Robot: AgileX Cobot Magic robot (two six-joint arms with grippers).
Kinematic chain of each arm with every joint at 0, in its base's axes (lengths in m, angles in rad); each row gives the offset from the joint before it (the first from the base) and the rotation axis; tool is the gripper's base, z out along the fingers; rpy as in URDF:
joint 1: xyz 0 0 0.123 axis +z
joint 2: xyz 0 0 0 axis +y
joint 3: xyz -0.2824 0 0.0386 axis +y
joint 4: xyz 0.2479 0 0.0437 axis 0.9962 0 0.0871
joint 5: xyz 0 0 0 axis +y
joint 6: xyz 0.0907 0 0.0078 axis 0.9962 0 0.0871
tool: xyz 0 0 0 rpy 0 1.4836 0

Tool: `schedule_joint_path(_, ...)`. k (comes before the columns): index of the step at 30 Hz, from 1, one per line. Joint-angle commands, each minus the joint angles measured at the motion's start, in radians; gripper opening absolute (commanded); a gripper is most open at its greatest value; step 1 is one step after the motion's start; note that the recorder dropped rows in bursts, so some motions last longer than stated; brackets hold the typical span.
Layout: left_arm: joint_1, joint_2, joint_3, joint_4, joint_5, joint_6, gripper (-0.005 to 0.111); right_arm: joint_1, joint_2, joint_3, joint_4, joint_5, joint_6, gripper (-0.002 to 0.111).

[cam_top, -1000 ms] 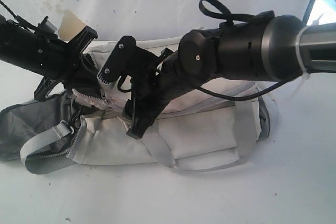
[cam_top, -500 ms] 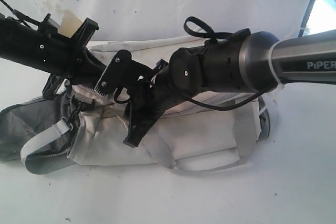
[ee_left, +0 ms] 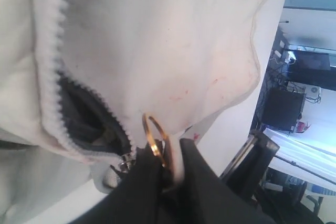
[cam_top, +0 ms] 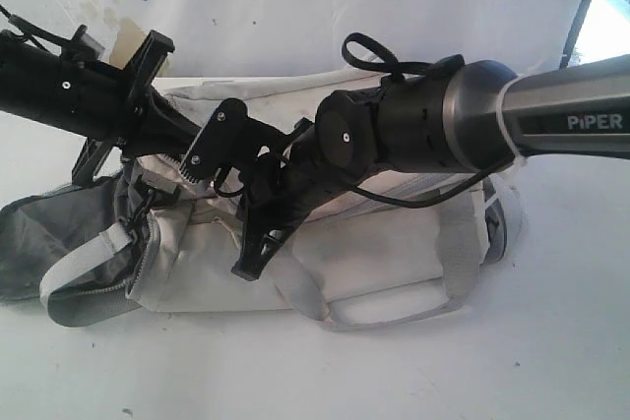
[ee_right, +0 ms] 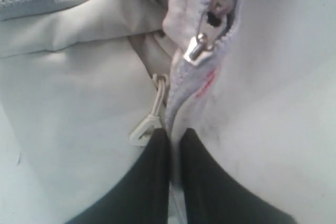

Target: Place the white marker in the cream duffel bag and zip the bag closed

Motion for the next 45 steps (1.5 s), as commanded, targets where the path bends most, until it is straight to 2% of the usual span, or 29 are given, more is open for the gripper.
schedule_joint_path(1, 0.053, -0.039, -0.010, -0.029, 0.013, 0.005, 0.000, 0.001, -0.006, 0.002, -0.014, 0.089, 0.034, 0.000)
schedule_joint_path(10, 0.111, -0.083, -0.010, -0.027, -0.005, 0.004, 0.000, 0.001, -0.008, 0.002, -0.087, 0.184, 0.119, 0.000)
schedule_joint_path(15, 0.111, -0.083, -0.010, -0.031, -0.093, 0.042, 0.000, 0.001, -0.010, 0.002, -0.235, 0.259, 0.277, 0.000)
schedule_joint_path(17, 0.111, -0.083, -0.010, -0.078, -0.157, 0.051, 0.000, 0.001, -0.024, 0.002, -0.278, 0.292, 0.299, 0.000)
schedule_joint_path(20, 0.111, -0.083, -0.023, -0.143, -0.229, 0.120, 0.000, 0.001, -0.056, 0.002, -0.280, 0.298, 0.299, 0.000)
schedule_joint_path(28, 0.111, 0.028, -0.161, -0.131, -0.403, 0.247, 0.000, 0.001, -0.077, 0.002, -0.284, 0.272, 0.328, 0.000)
schedule_joint_path(32, 0.111, 0.094, -0.198, -0.125, -0.426, 0.300, 0.000, 0.001, -0.077, 0.002, -0.288, 0.274, 0.358, 0.000)
schedule_joint_path(39, 0.124, 0.103, -0.236, -0.102, -0.415, 0.357, 0.000, 0.001, -0.077, 0.002, -0.289, 0.242, 0.371, 0.000)
schedule_joint_path(40, 0.124, 0.103, -0.243, -0.097, -0.396, 0.390, 0.001, 0.001, -0.077, 0.002, -0.289, 0.230, 0.371, 0.000)
schedule_joint_path(43, 0.124, 0.103, -0.272, -0.071, -0.323, 0.467, 0.022, 0.001, -0.077, 0.002, -0.283, 0.185, 0.371, 0.003)
schedule_joint_path(45, 0.124, 0.103, -0.278, -0.071, -0.308, 0.467, 0.039, 0.001, -0.077, 0.002, -0.263, 0.156, 0.371, 0.011)
